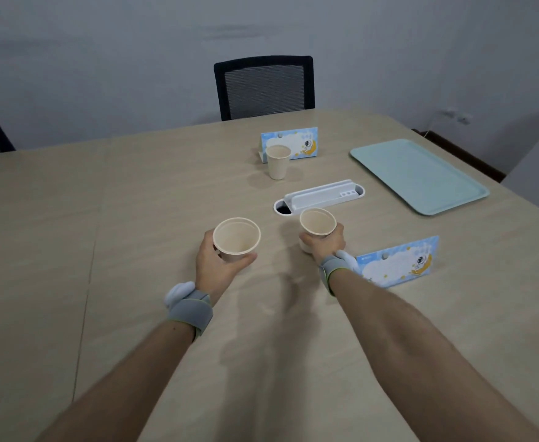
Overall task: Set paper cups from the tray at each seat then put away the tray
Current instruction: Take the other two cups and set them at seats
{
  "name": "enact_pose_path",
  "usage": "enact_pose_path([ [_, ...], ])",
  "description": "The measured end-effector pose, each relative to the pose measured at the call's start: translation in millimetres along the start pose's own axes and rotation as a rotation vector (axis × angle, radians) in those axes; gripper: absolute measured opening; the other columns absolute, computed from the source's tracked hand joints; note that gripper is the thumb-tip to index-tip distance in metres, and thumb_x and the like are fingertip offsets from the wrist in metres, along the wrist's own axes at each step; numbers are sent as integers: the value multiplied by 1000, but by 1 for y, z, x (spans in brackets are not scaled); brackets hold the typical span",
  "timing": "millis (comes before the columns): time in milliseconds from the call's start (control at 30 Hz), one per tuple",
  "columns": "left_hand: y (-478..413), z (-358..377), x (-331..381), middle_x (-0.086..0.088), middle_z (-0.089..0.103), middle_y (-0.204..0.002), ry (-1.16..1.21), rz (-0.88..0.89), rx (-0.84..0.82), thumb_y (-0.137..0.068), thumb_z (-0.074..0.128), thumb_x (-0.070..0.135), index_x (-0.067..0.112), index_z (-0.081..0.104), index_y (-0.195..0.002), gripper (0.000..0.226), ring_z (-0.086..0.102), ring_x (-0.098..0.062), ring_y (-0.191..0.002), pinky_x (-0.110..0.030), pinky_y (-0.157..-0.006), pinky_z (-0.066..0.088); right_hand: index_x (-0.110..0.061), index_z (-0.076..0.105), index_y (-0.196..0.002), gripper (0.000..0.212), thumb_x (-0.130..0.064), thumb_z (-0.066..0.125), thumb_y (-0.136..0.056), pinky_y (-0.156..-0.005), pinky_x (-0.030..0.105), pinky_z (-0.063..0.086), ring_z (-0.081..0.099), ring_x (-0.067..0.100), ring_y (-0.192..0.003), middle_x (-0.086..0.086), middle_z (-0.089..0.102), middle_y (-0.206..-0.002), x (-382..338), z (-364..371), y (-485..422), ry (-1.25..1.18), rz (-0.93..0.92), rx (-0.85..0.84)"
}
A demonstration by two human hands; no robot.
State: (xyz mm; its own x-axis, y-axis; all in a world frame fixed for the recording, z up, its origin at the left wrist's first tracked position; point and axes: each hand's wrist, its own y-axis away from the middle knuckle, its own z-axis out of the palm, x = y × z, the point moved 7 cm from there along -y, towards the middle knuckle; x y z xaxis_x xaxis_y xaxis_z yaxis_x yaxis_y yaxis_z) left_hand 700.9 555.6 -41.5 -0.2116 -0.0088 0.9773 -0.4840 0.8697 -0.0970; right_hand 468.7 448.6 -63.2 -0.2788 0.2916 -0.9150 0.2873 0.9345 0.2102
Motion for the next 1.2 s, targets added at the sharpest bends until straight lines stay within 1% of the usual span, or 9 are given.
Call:
enact_pose_path([
  [200,2,1,-6,1,60,-106,-12,-10,3,-57,86,12,25,49,-106,62,56,-15,-98,-25,-82,43,-8,39,-130,69,-16,76,-71,-92,31,43,52,30,-118,14,55,-130,4,-5,0,12,35,-34],
  [333,5,2,-1,2,59,-106,-15,1,7,-58,86,11,25,49,-106,61,56,-13,-95,-13,-74,41,-11,39,-132,68,-15,73,-73,-92,28,42,52,29,-119,11,54,-132,4,-9,6,-34,45,-47],
  [367,6,3,1,3,59,-106,-11,1,8,-58,85,11,25,50,-106,61,56,-13,-95,-12,-74,41,-10,39,-133,69,-14,73,-74,-93,28,41,51,29,-120,11,53,-133,5,-10,8,-37,43,-46],
  [500,14,-3,13,1,59,-106,1,2,23,-58,85,9,22,50,-107,62,55,-15,-97,-24,-81,41,-8,36,-135,74,-14,75,-73,-95,29,39,48,28,-123,10,50,-137,4,-15,21,-12,20,-70],
  [667,28,-18,19,-3,60,-108,12,-26,60,-58,85,8,13,51,-114,65,55,-16,-98,-26,-82,42,-6,36,-134,73,-19,75,-73,-91,30,39,49,29,-122,13,49,-136,13,-10,45,2,13,-81],
  [833,58,-74,24,-3,60,-108,29,-43,160,-58,85,7,12,51,-114,65,56,-18,-99,-29,-87,45,-8,37,-137,73,-24,74,-75,-104,31,34,44,26,-129,10,46,-140,10,29,97,35,-62,-210],
  [933,73,-116,22,-5,61,-110,14,-49,244,-58,85,8,11,52,-115,66,56,-19,-100,-32,-89,47,-7,41,-134,68,-21,73,-76,-103,32,36,46,25,-127,12,49,-137,2,64,129,28,-112,-323],
  [1100,97,-191,18,-15,61,-116,-55,-61,371,-58,85,7,7,53,-114,65,56,-20,-99,-35,-90,49,-6,51,-125,55,-18,74,-76,-103,36,42,52,26,-119,14,57,-127,-13,124,188,51,-223,-467],
  [1200,113,-252,13,-19,61,-115,-109,-81,463,-56,86,9,6,54,-110,63,58,-27,-103,-44,-93,50,-6,54,-121,51,-17,74,-75,-102,37,43,54,26,-117,15,60,-124,-22,166,237,83,-290,-567],
])
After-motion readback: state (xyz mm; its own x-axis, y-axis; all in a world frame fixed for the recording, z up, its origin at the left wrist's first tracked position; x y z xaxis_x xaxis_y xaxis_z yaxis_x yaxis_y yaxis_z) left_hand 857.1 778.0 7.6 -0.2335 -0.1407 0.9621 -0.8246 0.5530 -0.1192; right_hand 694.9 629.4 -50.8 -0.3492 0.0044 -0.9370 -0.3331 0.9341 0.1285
